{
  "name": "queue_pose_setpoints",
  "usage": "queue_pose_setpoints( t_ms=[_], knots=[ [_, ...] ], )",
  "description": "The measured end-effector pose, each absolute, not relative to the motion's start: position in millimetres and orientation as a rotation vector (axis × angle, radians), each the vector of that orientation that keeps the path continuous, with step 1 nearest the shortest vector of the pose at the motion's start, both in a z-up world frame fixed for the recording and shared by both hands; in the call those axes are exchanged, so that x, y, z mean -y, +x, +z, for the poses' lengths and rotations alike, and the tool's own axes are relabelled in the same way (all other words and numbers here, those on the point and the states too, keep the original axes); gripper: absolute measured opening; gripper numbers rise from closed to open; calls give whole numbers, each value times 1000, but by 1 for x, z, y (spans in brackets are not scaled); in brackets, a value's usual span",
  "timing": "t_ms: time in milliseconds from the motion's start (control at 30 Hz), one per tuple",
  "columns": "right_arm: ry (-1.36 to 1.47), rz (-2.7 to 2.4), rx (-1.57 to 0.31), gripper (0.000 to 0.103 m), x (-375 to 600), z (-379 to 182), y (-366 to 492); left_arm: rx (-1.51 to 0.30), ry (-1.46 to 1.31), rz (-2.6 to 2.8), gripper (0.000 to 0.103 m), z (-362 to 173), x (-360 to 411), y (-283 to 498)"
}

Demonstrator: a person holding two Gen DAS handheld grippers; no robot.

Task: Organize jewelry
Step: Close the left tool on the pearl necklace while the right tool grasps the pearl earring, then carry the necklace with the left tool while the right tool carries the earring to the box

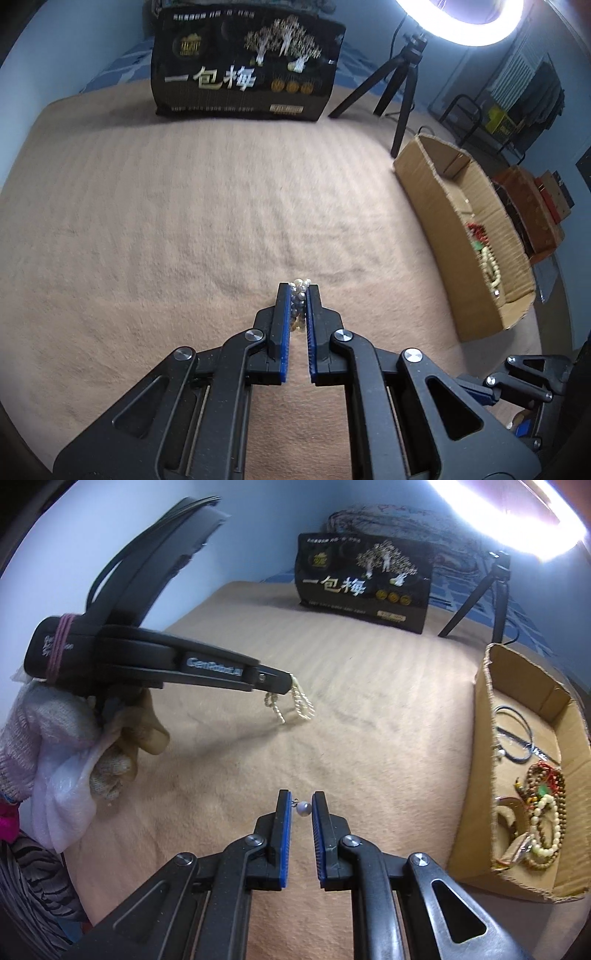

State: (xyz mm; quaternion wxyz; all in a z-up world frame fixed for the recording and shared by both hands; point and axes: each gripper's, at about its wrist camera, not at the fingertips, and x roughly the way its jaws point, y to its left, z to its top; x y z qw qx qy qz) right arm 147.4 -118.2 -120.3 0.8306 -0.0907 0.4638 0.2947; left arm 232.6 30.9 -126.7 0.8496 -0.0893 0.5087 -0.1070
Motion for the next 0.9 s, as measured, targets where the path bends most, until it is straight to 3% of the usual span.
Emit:
queue_pose_setpoints(
  t_ms=[900],
  knots=[
    [-89,439,-874,9,198,-61,202,-896,-152,-332,5,-56,15,224]
  ],
)
